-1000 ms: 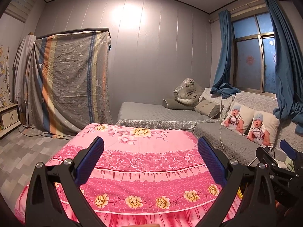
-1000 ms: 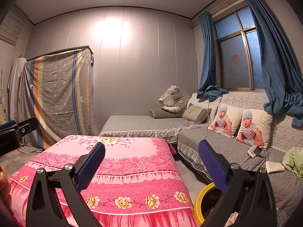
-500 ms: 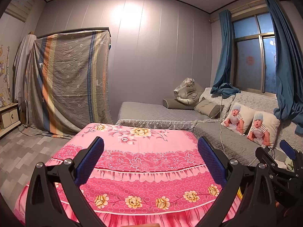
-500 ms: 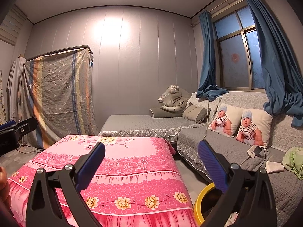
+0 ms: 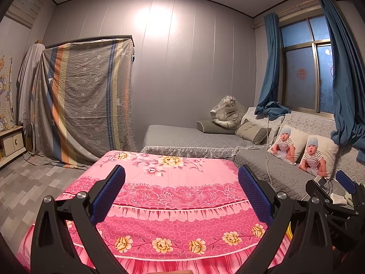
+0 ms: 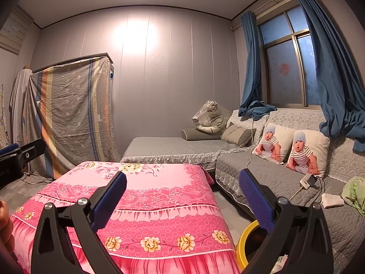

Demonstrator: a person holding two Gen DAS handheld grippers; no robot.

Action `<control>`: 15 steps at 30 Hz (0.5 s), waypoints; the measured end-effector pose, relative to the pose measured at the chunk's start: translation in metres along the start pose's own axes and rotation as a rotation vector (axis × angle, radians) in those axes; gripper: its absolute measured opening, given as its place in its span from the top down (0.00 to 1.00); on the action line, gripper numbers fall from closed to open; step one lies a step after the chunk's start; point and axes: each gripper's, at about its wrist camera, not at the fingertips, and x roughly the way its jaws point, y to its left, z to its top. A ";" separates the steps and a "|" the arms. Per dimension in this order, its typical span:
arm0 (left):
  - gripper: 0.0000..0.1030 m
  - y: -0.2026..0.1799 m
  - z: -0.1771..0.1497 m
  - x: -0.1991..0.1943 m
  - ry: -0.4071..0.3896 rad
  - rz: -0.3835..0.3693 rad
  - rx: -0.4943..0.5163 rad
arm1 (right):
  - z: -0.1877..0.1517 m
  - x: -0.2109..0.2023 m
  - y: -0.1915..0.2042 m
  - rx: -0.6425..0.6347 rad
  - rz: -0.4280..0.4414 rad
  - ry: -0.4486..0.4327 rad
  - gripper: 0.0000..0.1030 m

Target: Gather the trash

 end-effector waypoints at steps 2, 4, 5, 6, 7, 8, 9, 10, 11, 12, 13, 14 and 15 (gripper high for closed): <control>0.08 0.000 0.000 0.000 0.001 -0.001 0.000 | 0.000 0.000 0.000 -0.001 -0.002 0.000 0.08; 0.08 0.000 -0.001 0.000 0.002 -0.002 0.000 | -0.001 0.001 0.000 0.001 -0.002 0.002 0.08; 0.08 0.000 0.000 0.000 0.002 -0.001 0.000 | -0.001 0.001 0.000 0.002 -0.003 0.003 0.08; 0.08 -0.001 -0.001 0.000 0.002 -0.001 0.001 | -0.001 0.001 0.000 0.001 -0.004 0.004 0.08; 0.08 -0.002 -0.002 -0.001 0.003 -0.002 0.001 | -0.002 0.002 0.000 0.001 -0.005 0.006 0.08; 0.08 -0.003 -0.003 -0.001 0.003 -0.003 0.001 | -0.003 0.002 0.001 0.001 -0.005 0.007 0.08; 0.08 -0.003 -0.003 -0.001 0.003 -0.003 0.002 | -0.003 0.002 0.001 0.002 -0.003 0.008 0.08; 0.08 -0.003 -0.003 -0.001 0.003 -0.003 0.001 | -0.004 0.002 0.001 0.002 -0.003 0.009 0.08; 0.08 -0.003 -0.004 -0.001 0.004 -0.003 0.001 | -0.004 0.002 0.002 0.001 -0.004 0.009 0.08; 0.08 -0.003 -0.004 -0.001 0.006 -0.004 0.000 | -0.004 0.002 0.002 0.002 -0.004 0.009 0.08; 0.08 -0.003 -0.004 -0.001 0.008 -0.005 -0.001 | -0.004 0.002 0.002 0.003 -0.002 0.010 0.08; 0.08 -0.003 -0.005 -0.001 0.009 -0.006 -0.002 | -0.004 0.002 0.002 0.004 -0.002 0.011 0.08; 0.08 -0.003 -0.005 -0.001 0.010 -0.005 -0.003 | -0.004 0.002 0.003 0.002 -0.002 0.012 0.08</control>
